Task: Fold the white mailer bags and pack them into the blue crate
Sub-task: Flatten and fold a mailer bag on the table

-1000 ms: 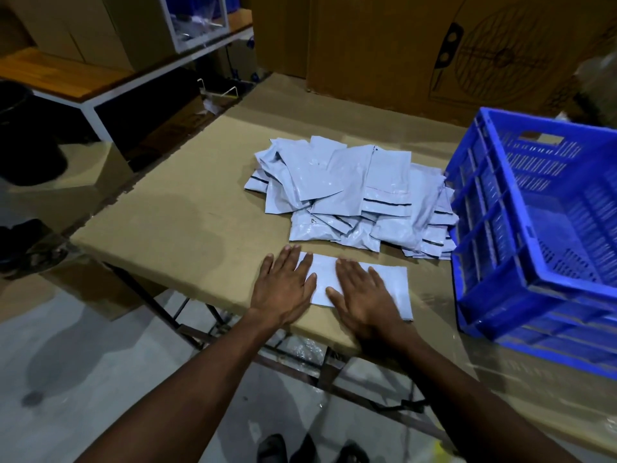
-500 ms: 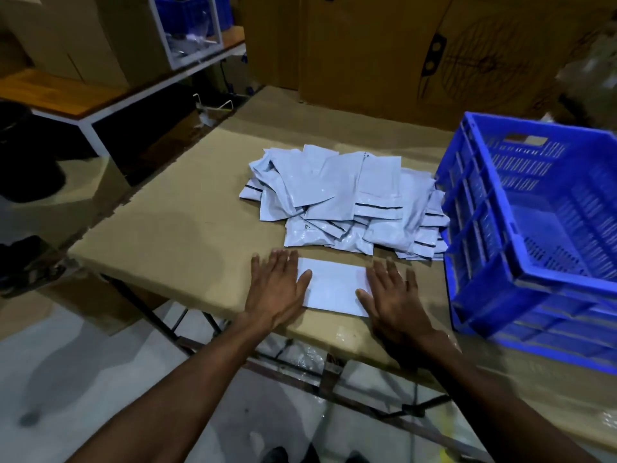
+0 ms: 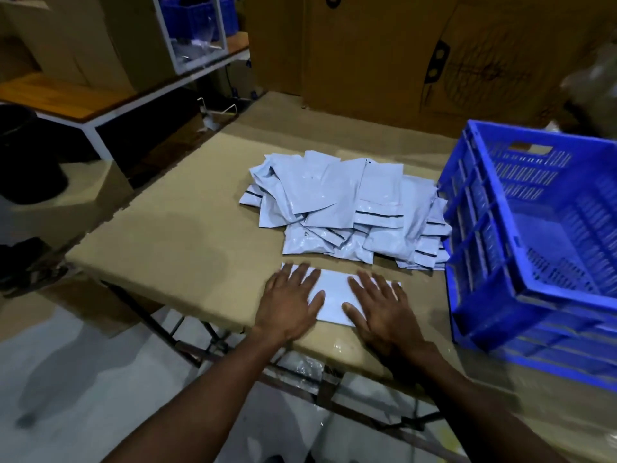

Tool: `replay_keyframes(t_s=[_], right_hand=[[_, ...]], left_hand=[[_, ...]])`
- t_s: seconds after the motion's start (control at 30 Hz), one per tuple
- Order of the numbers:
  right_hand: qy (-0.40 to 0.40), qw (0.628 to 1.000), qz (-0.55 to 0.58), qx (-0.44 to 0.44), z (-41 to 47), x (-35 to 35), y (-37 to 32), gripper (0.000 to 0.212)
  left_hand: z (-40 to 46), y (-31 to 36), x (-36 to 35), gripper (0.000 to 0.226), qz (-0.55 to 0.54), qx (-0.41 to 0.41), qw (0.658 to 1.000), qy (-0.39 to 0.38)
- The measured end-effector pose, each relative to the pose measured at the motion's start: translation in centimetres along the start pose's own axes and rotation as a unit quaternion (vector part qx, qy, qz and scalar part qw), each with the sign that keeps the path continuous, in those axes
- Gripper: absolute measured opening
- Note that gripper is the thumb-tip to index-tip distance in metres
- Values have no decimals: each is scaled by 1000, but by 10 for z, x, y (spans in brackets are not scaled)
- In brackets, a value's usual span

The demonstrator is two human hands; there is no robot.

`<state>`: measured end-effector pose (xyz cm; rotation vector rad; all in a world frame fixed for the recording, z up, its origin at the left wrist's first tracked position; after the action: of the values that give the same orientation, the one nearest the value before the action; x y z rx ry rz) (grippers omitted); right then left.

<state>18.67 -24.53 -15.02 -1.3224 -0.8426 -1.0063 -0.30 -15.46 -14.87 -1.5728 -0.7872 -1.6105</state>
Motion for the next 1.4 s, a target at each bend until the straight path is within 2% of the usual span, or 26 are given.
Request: replay_keyframes(t_s=[0.2,0.3,0.4,0.47,0.53,0.6,0.7,0.77,0.83,0.93,1.0,1.07,1.13,1.27,1.33,1.4], right_hand=[[-56,998,13,-36,-4,11,22,92],[-72,997,-16,28,-4,14,9,92],[-125,986,27,108,-1,5,-5,83],[-138,982,65,112,3,5,-9,82],[-126,983,69,111,4,11,-9,90],[-131,984,55,109,3,18,-9,93],[-125,986,64,93,5,24,-10,68],[-106,986,59,113,5,26,-12,56],[-57,977,25,202,0,29,-21,53],[-16,931,-49,361,-15,34,-35,48],[-20,915,-83,395,-16,33,-33,46],[-38,919,-114,374,-8,29,-23,37],[-50,931,-110,344,5,28,-17,40],[10,944,-63,325,21,47,-22,20],[30,951,-45,303,22,62,-28,17],[45,958,-22,281,21,79,-34,19]], left_hand=[[-3,-15,-1,79,0,10,999,-35],[-3,-14,0,81,4,9,999,-54],[0,-16,1,72,6,2,997,-74],[1,-19,3,71,2,-6,996,-89],[-2,-22,6,81,-17,-29,995,-91],[-7,-23,8,86,-50,-63,995,-60],[-14,-29,9,71,-67,-97,992,40],[-13,-32,7,59,-74,-100,989,83],[-10,-36,5,57,-109,-80,988,72],[-8,-40,2,58,-161,-56,982,87],[-7,-43,0,62,-193,-53,976,90],[-8,-43,-1,65,-209,-48,973,86],[-9,-41,1,67,-208,-40,973,88],[-16,-35,7,85,-215,48,966,135],[-20,-33,10,83,-188,104,963,161],[-21,-31,12,79,-162,123,964,173]])
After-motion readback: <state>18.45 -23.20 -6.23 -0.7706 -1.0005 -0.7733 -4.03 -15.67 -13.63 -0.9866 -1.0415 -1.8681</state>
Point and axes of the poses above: each hand's wrist, its own z-axis towards the middle knuckle, its own x-axis out of the back of the hand, y = z × x, the point moved 3 cm from there along z, towards the middle knuckle, and after that the axes turned 15 degrees about z, right-handed, at the moved point
